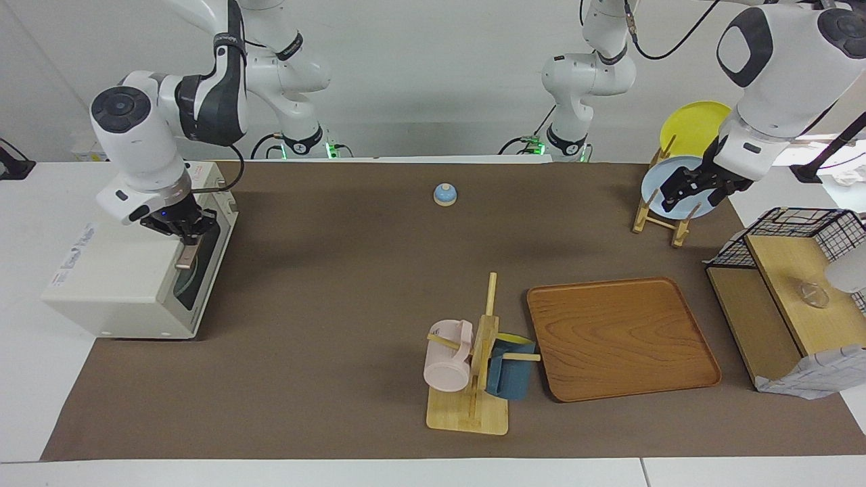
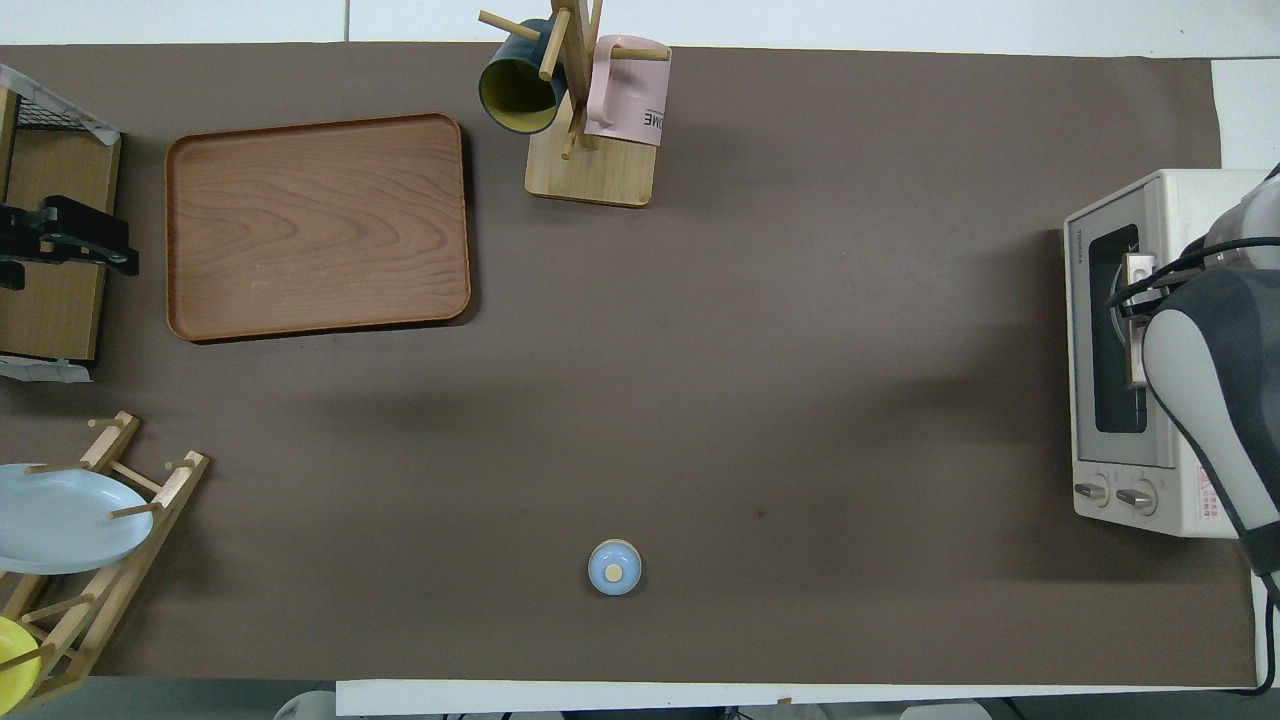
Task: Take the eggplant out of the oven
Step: 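Reach the right gripper into the oven and grasp the green plate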
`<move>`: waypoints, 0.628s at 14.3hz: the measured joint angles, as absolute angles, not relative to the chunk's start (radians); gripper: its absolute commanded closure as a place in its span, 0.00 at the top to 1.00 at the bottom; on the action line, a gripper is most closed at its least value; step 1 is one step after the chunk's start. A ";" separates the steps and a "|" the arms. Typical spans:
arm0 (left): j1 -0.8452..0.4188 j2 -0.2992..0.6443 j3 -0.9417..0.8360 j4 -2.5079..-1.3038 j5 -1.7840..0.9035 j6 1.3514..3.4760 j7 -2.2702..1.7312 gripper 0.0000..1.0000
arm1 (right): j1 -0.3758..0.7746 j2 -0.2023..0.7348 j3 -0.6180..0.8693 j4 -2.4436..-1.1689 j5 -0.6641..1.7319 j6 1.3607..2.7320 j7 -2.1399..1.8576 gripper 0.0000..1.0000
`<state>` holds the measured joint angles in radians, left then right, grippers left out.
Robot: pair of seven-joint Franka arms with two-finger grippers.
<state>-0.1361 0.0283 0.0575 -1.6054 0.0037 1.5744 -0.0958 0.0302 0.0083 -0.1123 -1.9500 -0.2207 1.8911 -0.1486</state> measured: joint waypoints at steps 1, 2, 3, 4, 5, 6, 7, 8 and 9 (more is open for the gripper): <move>-0.136 0.028 0.057 -1.605 0.004 1.574 -0.096 1.00 | 0.056 0.010 -0.111 -1.957 -0.219 1.896 -0.139 0.00; -0.136 0.028 0.057 -1.605 0.004 1.574 -0.096 1.00 | 0.089 0.016 -0.109 -1.967 -0.218 1.910 -0.109 0.00; -0.136 0.028 0.057 -1.605 0.004 1.574 -0.096 1.00 | 0.121 0.031 -0.106 -1.978 -0.216 1.937 -0.078 0.00; -0.136 0.028 0.057 -1.605 0.004 1.574 -0.096 1.00 | 0.152 0.055 -0.103 -1.988 -0.214 1.974 -0.043 0.00; -0.136 0.028 0.057 -1.605 0.004 1.574 -0.096 1.00 | 0.174 0.086 -0.098 -1.995 -0.211 2.010 -0.010 0.00; -0.136 0.028 0.057 -1.605 0.004 1.574 -0.096 1.00 | 0.188 0.120 -0.095 -2.000 -0.207 2.050 0.013 0.00; -0.136 0.028 0.057 -1.605 0.004 1.574 -0.096 1.00 | 0.196 0.158 -0.092 -2.003 -0.200 2.093 0.028 0.00; -0.136 0.028 0.057 -1.605 0.004 1.574 -0.096 1.00 | 0.199 0.200 -0.087 -2.004 -0.197 2.139 0.040 0.00; -0.136 0.028 0.057 -1.605 0.004 1.574 -0.096 1.00 | 0.200 0.233 -0.085 -2.005 -0.195 2.172 0.050 0.00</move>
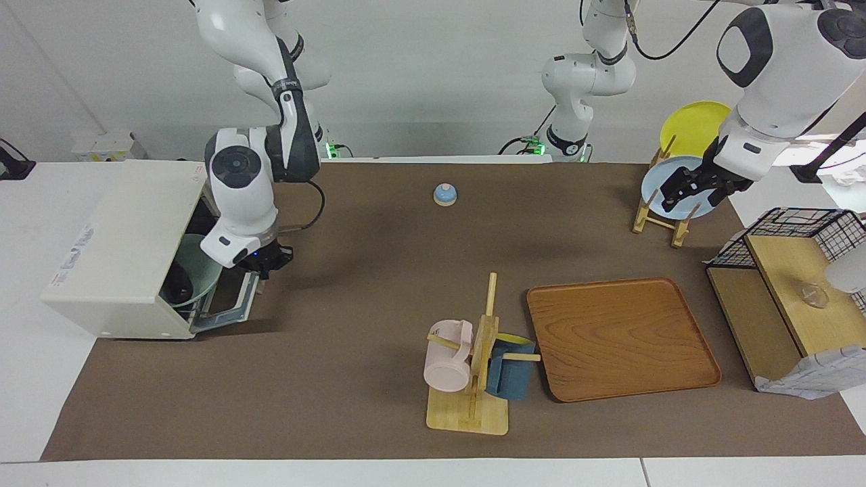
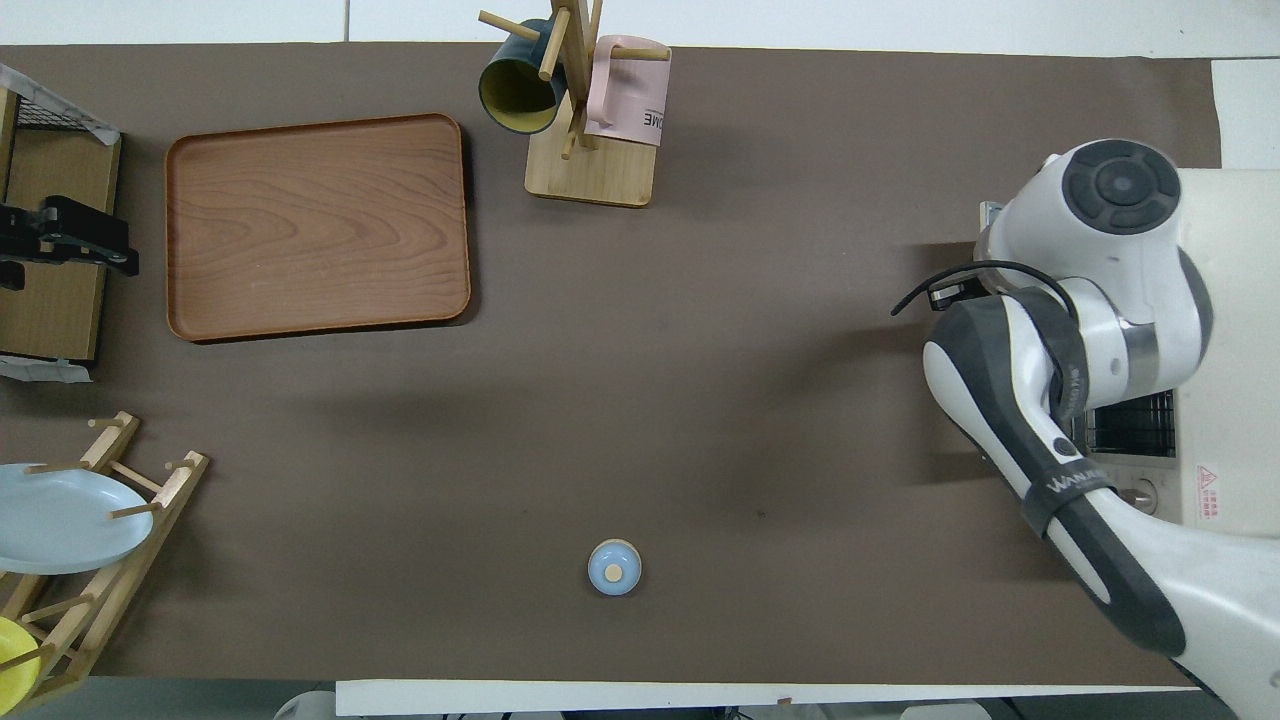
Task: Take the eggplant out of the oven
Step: 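Reach the right gripper into the oven and grasp the green plate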
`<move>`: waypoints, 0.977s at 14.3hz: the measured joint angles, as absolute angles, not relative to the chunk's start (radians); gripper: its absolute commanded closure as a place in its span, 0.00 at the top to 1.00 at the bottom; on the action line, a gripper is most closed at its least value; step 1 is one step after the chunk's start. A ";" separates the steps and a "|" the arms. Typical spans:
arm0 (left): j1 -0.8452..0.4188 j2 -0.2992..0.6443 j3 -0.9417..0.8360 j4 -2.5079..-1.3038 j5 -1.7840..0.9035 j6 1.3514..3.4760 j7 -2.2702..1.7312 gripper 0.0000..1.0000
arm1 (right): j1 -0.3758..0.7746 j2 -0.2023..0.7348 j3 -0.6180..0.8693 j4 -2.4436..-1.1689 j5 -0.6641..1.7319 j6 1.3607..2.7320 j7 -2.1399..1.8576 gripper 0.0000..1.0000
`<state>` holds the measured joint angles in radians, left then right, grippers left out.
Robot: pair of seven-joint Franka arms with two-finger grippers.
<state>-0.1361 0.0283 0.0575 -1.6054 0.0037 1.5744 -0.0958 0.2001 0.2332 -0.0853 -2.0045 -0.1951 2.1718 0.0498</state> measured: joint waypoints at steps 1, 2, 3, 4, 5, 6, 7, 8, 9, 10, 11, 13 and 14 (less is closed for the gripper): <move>-0.136 0.028 0.057 -1.605 0.004 1.574 -0.096 1.00 | 0.201 0.261 -0.084 -2.005 -0.193 2.194 0.056 0.00; -0.136 0.028 0.057 -1.605 0.004 1.574 -0.096 1.00 | 0.201 0.279 -0.083 -2.005 -0.193 2.207 0.065 0.00; -0.136 0.028 0.057 -1.605 0.004 1.574 -0.096 1.00 | 0.202 0.290 -0.083 -2.005 -0.192 2.215 0.074 0.00; -0.136 0.028 0.057 -1.605 0.004 1.574 -0.096 1.00 | 0.201 0.295 -0.084 -2.004 -0.179 2.222 0.079 0.02; -0.136 0.028 0.057 -1.605 0.004 1.574 -0.096 1.00 | 0.199 0.296 -0.084 -1.998 -0.143 2.227 0.079 0.08; -0.136 0.028 0.057 -1.605 0.004 1.574 -0.096 1.00 | 0.198 0.296 -0.084 -1.988 -0.095 2.228 0.079 0.14; -0.136 0.028 0.057 -1.605 0.004 1.574 -0.096 1.00 | 0.198 0.295 -0.081 -1.973 -0.055 2.226 0.078 0.28; -0.136 0.028 0.057 -1.605 0.004 1.574 -0.096 1.00 | 0.199 0.292 -0.077 -1.959 -0.038 2.216 0.078 0.42; -0.136 0.028 0.057 -1.605 0.004 1.574 -0.096 1.00 | 0.199 0.279 -0.073 -1.945 -0.031 2.188 0.079 0.52; -0.136 0.028 0.057 -1.605 0.004 1.574 -0.096 1.00 | 0.198 0.257 -0.073 -1.934 -0.028 2.147 0.081 0.62; -0.136 0.028 0.057 -1.605 0.004 1.574 -0.096 1.00 | 0.193 0.228 -0.074 -1.928 -0.029 2.094 0.083 0.62; -0.136 0.028 0.057 -1.605 0.004 1.574 -0.096 1.00 | 0.154 0.169 -0.078 -1.927 -0.058 1.997 0.083 0.62; -0.136 0.028 0.057 -1.605 0.004 1.574 -0.096 1.00 | 0.123 0.149 -0.078 -1.929 -0.084 1.969 0.082 0.62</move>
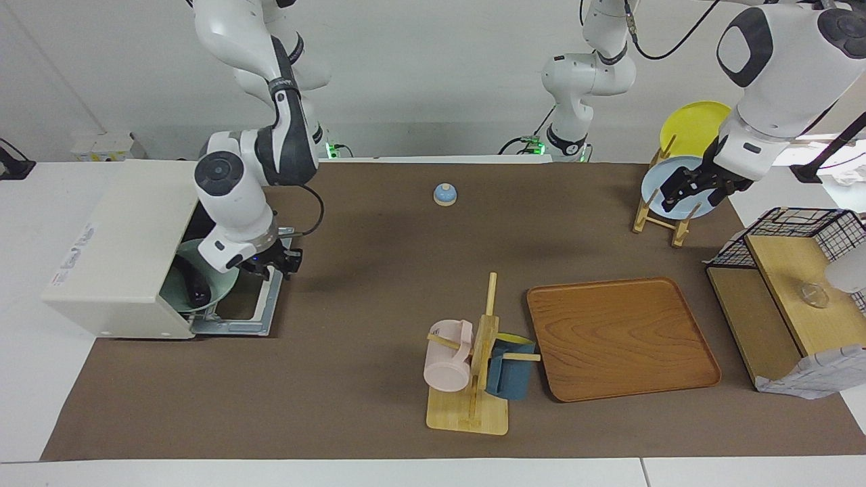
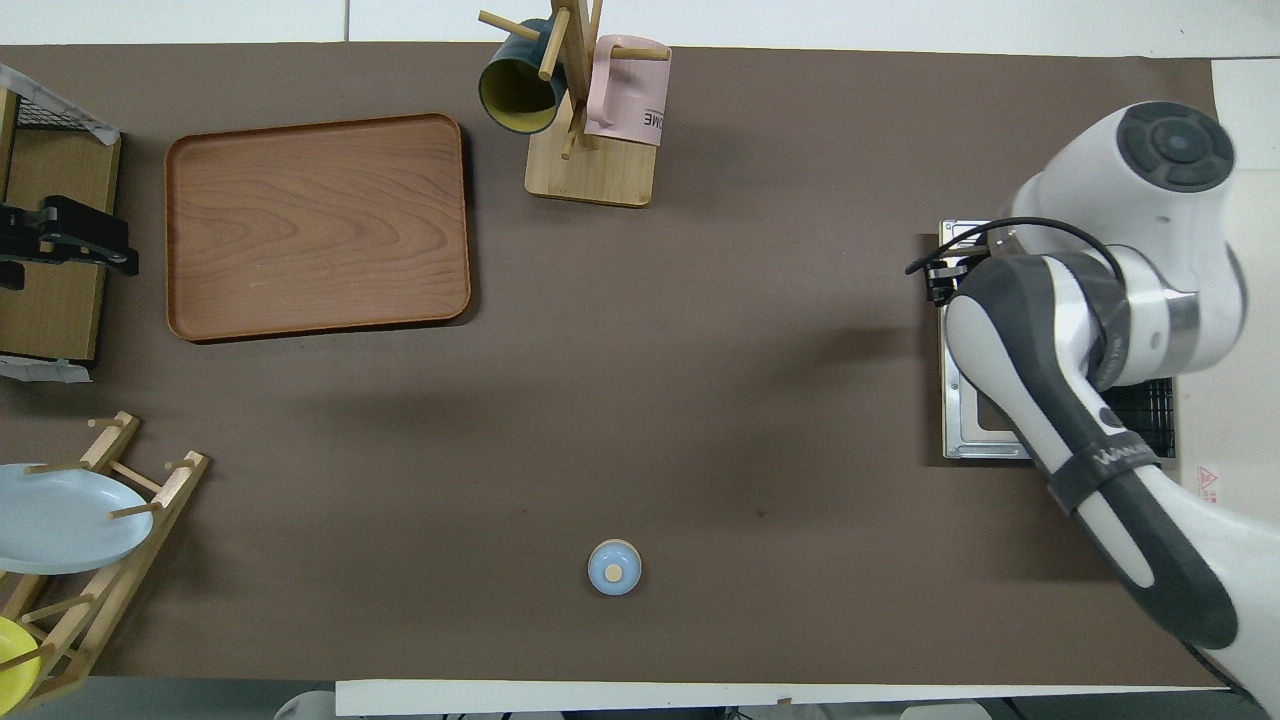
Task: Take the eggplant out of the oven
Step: 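Reach the right gripper into the oven and grasp the green plate, then pull the green plate out with the right gripper toward the table center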
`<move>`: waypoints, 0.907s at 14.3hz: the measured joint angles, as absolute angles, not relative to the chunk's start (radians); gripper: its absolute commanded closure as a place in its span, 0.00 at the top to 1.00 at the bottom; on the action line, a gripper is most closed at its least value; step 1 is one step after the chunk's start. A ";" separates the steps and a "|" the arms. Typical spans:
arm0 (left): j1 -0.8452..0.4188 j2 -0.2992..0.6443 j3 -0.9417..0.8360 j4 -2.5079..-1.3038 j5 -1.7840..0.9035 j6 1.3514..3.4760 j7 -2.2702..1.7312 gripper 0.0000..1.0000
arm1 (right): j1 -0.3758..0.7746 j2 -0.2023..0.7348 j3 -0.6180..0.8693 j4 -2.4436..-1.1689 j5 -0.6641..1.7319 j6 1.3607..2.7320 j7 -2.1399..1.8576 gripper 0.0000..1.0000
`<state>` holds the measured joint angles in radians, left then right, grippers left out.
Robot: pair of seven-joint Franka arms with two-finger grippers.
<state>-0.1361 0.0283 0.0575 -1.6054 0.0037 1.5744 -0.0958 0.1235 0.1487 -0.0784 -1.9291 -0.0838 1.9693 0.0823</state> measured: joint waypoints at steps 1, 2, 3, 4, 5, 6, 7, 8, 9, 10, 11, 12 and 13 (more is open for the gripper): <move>-0.136 0.028 0.057 -1.605 0.004 1.574 -0.096 1.00 | 0.097 0.139 -0.079 -1.935 -0.102 1.961 0.079 0.62; -0.136 0.028 0.057 -1.605 0.004 1.574 -0.096 1.00 | 0.080 0.136 -0.079 -1.943 -0.115 1.961 0.069 0.61; -0.136 0.028 0.057 -1.605 0.004 1.574 -0.096 1.00 | 0.070 0.137 -0.079 -1.952 -0.131 1.966 0.056 0.60; -0.136 0.028 0.057 -1.605 0.004 1.574 -0.096 1.00 | 0.065 0.138 -0.078 -1.964 -0.145 1.980 0.041 0.57; -0.136 0.028 0.057 -1.605 0.004 1.574 -0.096 1.00 | 0.059 0.138 -0.078 -1.980 -0.150 2.006 0.022 0.53; -0.136 0.028 0.057 -1.605 0.004 1.574 -0.096 1.00 | 0.054 0.138 -0.079 -1.999 -0.151 2.034 0.007 0.49; -0.136 0.028 0.057 -1.605 0.004 1.574 -0.096 1.00 | 0.050 0.139 -0.078 -2.018 -0.152 2.058 -0.003 0.40; -0.136 0.028 0.057 -1.605 0.004 1.574 -0.096 1.00 | 0.047 0.140 -0.078 -2.034 -0.155 2.074 -0.007 0.29; -0.136 0.028 0.057 -1.605 0.004 1.574 -0.096 1.00 | 0.046 0.141 -0.078 -2.045 -0.166 2.086 -0.009 0.19; -0.136 0.028 0.057 -1.605 0.004 1.574 -0.096 1.00 | 0.046 0.142 -0.078 -2.051 -0.183 2.089 -0.009 0.06; -0.136 0.028 0.057 -1.605 0.004 1.574 -0.096 1.00 | 0.046 0.142 -0.077 -2.052 -0.201 2.090 -0.011 0.00; -0.136 0.028 0.057 -1.605 0.004 1.574 -0.096 1.00 | 0.048 0.142 -0.074 -2.052 -0.222 2.089 -0.014 0.00; -0.136 0.028 0.057 -1.605 0.004 1.574 -0.096 1.00 | 0.057 0.141 -0.072 -2.051 -0.247 2.084 -0.015 0.00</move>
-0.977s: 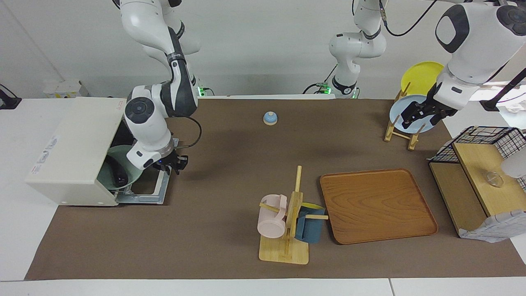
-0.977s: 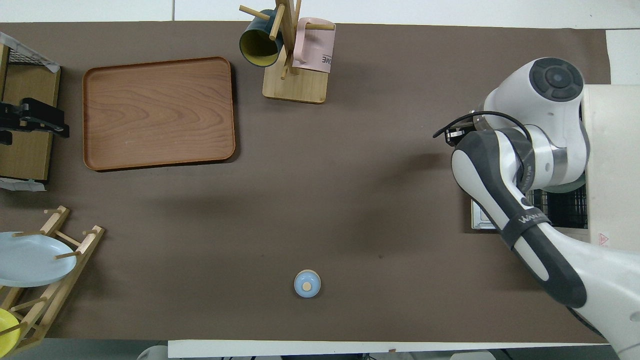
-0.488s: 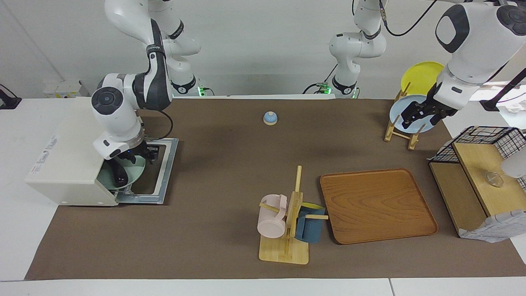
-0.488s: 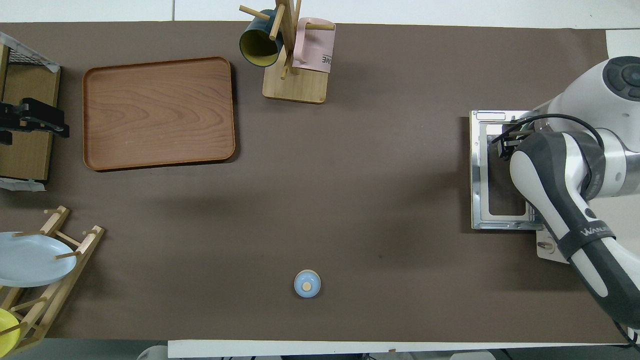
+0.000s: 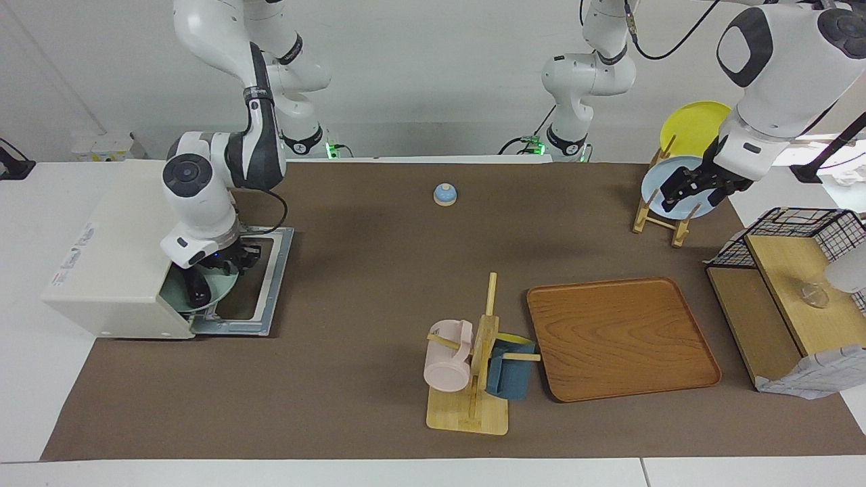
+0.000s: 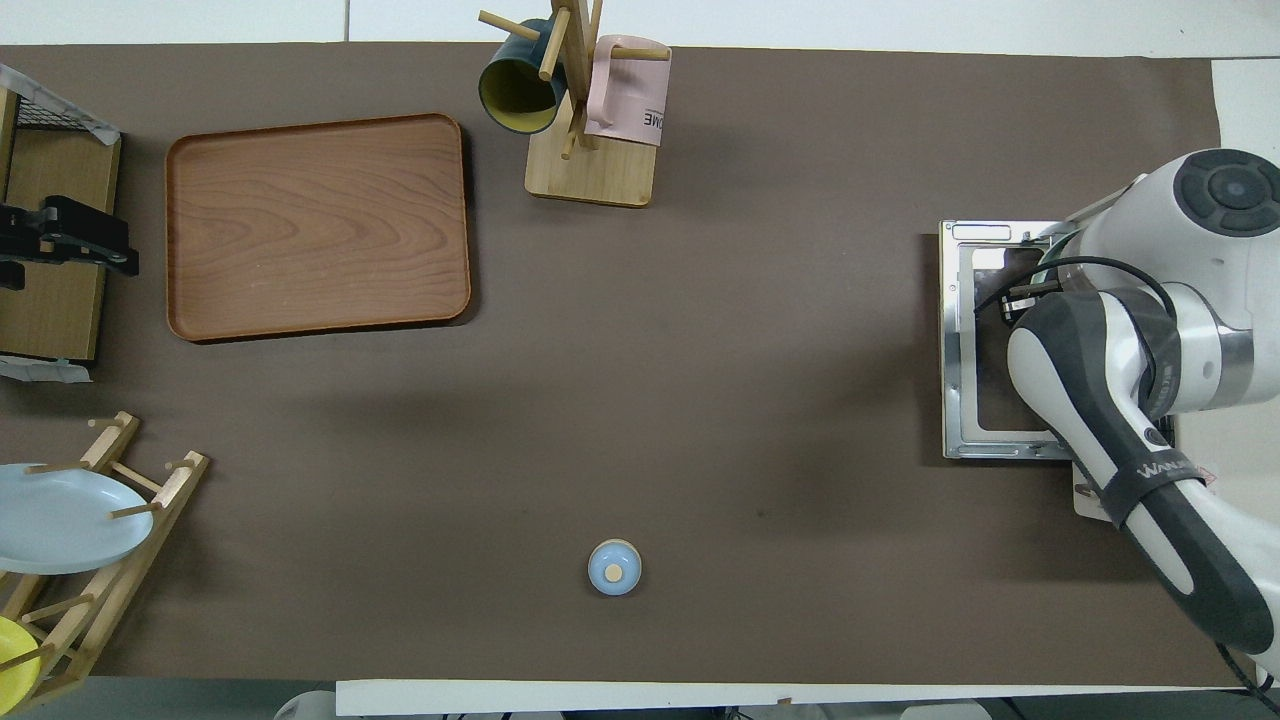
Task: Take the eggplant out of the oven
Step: 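Pull the green plate out with the right gripper toward the table center, then set the plate down with the right gripper while the left gripper reaches in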
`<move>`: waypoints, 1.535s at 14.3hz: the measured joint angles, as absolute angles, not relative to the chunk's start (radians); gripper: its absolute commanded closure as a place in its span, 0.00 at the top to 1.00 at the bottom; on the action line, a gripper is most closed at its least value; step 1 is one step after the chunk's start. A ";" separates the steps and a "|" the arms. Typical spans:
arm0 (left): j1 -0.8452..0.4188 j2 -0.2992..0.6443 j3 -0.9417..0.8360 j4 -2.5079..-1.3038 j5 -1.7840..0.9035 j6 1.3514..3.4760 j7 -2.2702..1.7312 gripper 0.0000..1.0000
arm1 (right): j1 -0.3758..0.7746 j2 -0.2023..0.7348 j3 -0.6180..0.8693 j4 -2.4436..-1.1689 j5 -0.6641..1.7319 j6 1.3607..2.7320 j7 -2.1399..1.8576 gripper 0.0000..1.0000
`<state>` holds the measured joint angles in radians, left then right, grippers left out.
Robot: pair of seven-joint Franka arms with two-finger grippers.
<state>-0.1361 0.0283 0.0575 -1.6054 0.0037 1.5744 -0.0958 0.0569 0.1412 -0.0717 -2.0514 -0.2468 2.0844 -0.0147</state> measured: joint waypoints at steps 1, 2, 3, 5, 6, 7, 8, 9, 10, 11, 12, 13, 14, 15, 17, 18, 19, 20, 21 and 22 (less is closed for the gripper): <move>-0.136 0.028 0.057 -1.605 0.004 1.574 -0.096 1.00 | 0.075 0.139 -0.071 -2.046 -0.270 2.070 -0.014 0.00; -0.136 0.028 0.057 -1.605 0.004 1.574 -0.096 1.00 | 0.101 0.137 -0.071 -2.033 -0.280 2.040 -0.010 0.00; -0.136 0.028 0.057 -1.605 0.004 1.574 -0.096 1.00 | 0.135 0.138 -0.070 -2.010 -0.282 2.008 0.007 0.00; -0.136 0.028 0.057 -1.605 0.004 1.574 -0.096 1.00 | 0.245 0.155 -0.065 -1.935 -0.282 1.925 0.122 0.00; -0.136 0.028 0.057 -1.605 0.004 1.574 -0.096 1.00 | 0.325 0.182 -0.061 -1.878 -0.281 1.872 0.222 0.00; -0.136 0.028 0.057 -1.605 0.004 1.574 -0.096 1.00 | 0.402 0.222 -0.058 -1.812 -0.280 1.820 0.320 0.00; -0.136 0.028 0.057 -1.605 0.004 1.574 -0.096 1.00 | 0.477 0.278 -0.055 -1.726 -0.272 1.765 0.416 0.00; -0.136 0.028 0.057 -1.605 0.004 1.574 -0.096 1.00 | 0.541 0.345 -0.052 -1.631 -0.249 1.710 0.495 0.00; -0.136 0.028 0.057 -1.605 0.004 1.574 -0.096 1.00 | 0.597 0.423 -0.050 -1.523 -0.215 1.663 0.566 0.00; -0.136 0.028 0.057 -1.605 0.004 1.574 -0.096 1.00 | 0.642 0.505 -0.049 -1.410 -0.181 1.636 0.631 0.00; -0.136 0.028 0.057 -1.605 0.004 1.574 -0.096 1.00 | 0.677 0.583 -0.047 -1.310 -0.153 1.627 0.689 0.00; -0.136 0.028 0.057 -1.605 0.004 1.574 -0.096 1.00 | 0.703 0.652 -0.039 -1.229 -0.131 1.635 0.753 0.00; -0.136 0.028 0.057 -1.605 0.004 1.570 -0.096 1.00 | 0.718 0.712 -0.015 -1.168 -0.119 1.659 0.826 0.00; -0.136 0.028 0.057 -1.606 0.004 1.558 -0.096 1.00 | 0.727 0.765 0.014 -1.125 -0.118 1.695 0.899 0.01; -0.136 0.028 0.058 -1.606 0.004 1.535 -0.098 1.00 | 0.745 0.839 0.041 -1.078 -0.118 1.746 0.985 0.26; -0.135 0.028 0.058 -1.607 0.004 1.533 -0.099 1.00 | 0.751 0.852 0.043 -1.065 -0.118 1.749 0.997 0.49; -0.135 0.027 0.058 -1.612 0.004 1.533 -0.099 1.00 | 0.755 0.854 0.043 -1.054 -0.118 1.755 1.000 0.54; -0.135 0.023 0.058 -1.625 0.004 1.537 -0.099 1.00 | 0.755 0.849 0.043 -1.038 -0.118 1.774 1.002 0.56; -0.136 0.014 0.057 -1.651 0.004 1.561 -0.109 1.00 | 0.751 0.831 0.040 -1.018 -0.118 1.784 1.002 0.58; -0.138 -0.003 0.054 -1.704 0.004 1.632 -0.136 1.00 | 0.732 0.794 0.035 -1.003 -0.118 1.783 0.995 0.58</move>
